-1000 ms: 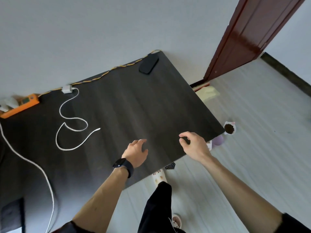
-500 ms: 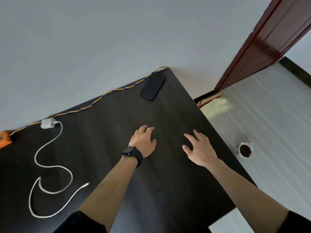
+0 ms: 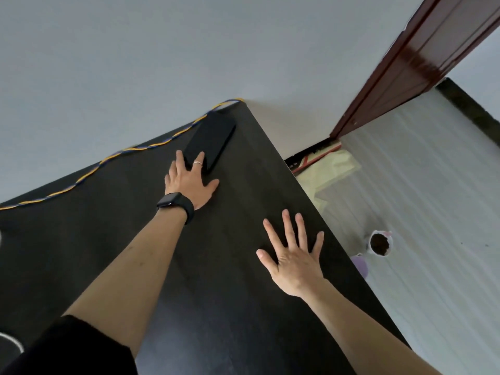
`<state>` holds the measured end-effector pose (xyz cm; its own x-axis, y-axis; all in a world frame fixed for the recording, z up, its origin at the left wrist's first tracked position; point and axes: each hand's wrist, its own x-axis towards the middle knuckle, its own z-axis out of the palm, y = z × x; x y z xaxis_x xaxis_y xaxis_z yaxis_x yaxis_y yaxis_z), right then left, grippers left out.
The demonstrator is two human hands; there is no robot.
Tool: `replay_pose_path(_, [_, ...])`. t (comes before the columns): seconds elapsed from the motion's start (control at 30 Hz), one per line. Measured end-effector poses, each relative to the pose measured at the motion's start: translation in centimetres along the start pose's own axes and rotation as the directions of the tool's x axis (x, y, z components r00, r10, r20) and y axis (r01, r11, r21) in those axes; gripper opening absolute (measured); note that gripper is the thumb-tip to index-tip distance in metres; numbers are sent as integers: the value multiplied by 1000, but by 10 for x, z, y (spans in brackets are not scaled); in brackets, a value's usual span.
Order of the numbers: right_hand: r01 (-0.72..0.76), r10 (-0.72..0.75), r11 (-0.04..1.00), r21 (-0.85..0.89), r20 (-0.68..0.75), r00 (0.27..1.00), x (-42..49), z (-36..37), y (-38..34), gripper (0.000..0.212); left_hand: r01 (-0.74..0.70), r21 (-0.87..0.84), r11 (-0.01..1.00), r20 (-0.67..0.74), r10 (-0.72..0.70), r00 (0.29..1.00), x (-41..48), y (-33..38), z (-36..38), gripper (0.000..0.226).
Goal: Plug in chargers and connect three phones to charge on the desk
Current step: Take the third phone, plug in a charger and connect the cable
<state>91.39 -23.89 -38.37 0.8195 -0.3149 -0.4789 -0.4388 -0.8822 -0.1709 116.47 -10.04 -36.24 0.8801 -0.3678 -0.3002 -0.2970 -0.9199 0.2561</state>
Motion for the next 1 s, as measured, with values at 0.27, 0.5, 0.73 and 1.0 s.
replay_pose_path(0.27, [3,-3,1000,1,16,1000,2,-3,7,68,52,25,998,-126,-49,991,6,17,2,64])
replay_pose_path(0.5, [-1,0,1000,10,114,993,2,-14,8,74,159,-128,979,-43,-166,985,-67,15,6,77])
replay_pose_path(0.73, [-238,66,876,419,385,921,-12,-83,-17,78,418,-779,468,340,-245,908,-160,20,-12,49])
replay_pose_path(1.0, [-497,130,90,863,485,865,-108,-81,-48,74,684,-729,8,684,14,729,-288,10,-5,42])
